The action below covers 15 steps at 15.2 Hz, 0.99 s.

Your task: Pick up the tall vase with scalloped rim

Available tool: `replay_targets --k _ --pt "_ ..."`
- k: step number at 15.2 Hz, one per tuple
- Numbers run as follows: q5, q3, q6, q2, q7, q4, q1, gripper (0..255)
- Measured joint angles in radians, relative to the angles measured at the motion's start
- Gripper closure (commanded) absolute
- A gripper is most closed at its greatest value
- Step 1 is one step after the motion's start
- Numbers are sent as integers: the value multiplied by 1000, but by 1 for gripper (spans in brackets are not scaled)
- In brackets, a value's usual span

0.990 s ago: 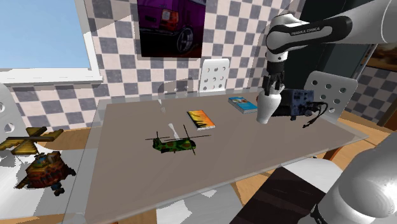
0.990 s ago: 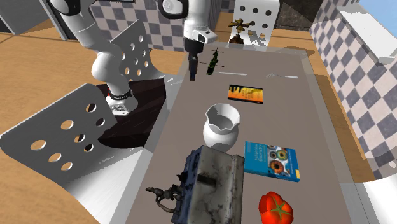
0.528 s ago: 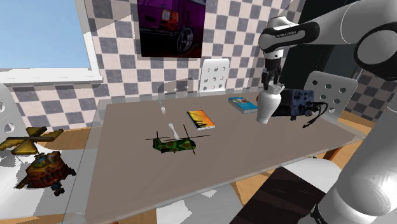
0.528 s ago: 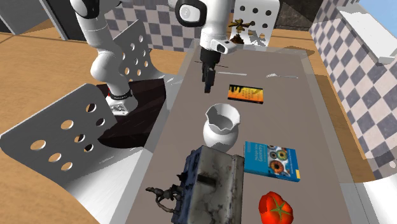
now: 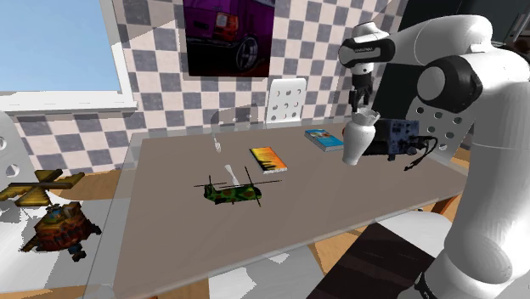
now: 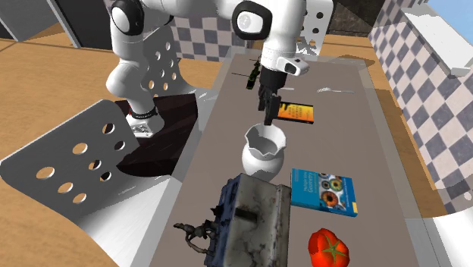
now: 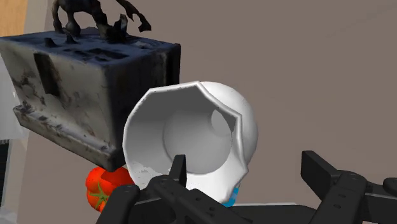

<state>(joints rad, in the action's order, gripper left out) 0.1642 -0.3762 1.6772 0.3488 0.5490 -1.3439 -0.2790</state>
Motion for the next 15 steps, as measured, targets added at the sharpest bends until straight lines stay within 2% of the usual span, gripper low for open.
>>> replay_targets --k 8,9,15 --pt "-1 2 88 23 -11 -66 -4 0" --pt "-1 2 93 22 -13 -72 -4 255" --pt "0 2 98 20 -15 -77 -3 255"
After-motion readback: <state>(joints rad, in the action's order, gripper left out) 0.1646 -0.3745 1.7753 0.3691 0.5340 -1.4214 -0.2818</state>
